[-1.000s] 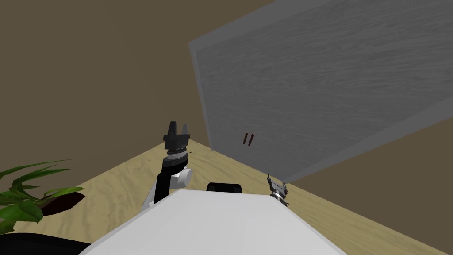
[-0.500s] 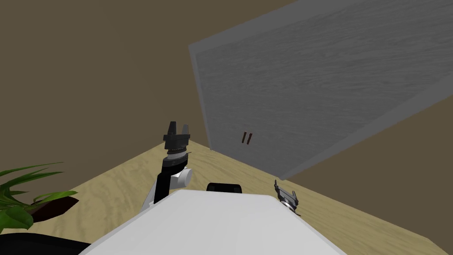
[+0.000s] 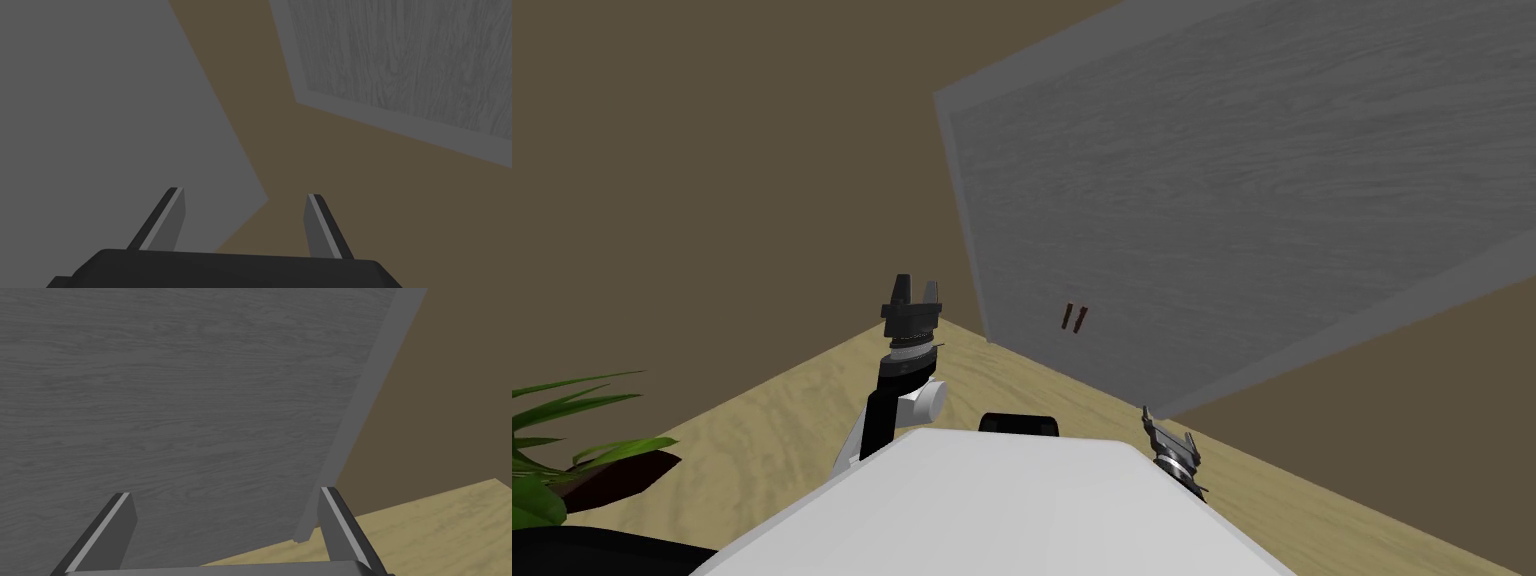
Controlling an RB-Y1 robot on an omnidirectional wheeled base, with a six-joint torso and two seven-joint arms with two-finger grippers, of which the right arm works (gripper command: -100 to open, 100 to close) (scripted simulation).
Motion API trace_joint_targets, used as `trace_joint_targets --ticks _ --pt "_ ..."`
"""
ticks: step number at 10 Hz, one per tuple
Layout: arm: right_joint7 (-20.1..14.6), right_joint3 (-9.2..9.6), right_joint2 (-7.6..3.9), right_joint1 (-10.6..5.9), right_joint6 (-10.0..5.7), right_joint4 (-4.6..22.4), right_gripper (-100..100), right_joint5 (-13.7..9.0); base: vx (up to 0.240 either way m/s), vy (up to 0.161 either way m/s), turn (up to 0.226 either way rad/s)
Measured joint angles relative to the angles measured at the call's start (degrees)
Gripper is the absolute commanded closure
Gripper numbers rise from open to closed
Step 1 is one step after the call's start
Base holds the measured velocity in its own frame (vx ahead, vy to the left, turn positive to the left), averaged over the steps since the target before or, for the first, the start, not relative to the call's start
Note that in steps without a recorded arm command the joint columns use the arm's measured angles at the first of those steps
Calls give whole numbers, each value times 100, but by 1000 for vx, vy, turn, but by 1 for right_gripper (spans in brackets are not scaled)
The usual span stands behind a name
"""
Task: Pull the door open
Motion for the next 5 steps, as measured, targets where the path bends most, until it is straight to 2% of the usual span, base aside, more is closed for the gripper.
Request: trace_joint_targets --ticks 5 --pt "-100 146 4 -291 15 -89 -100 56 192 -33 106"
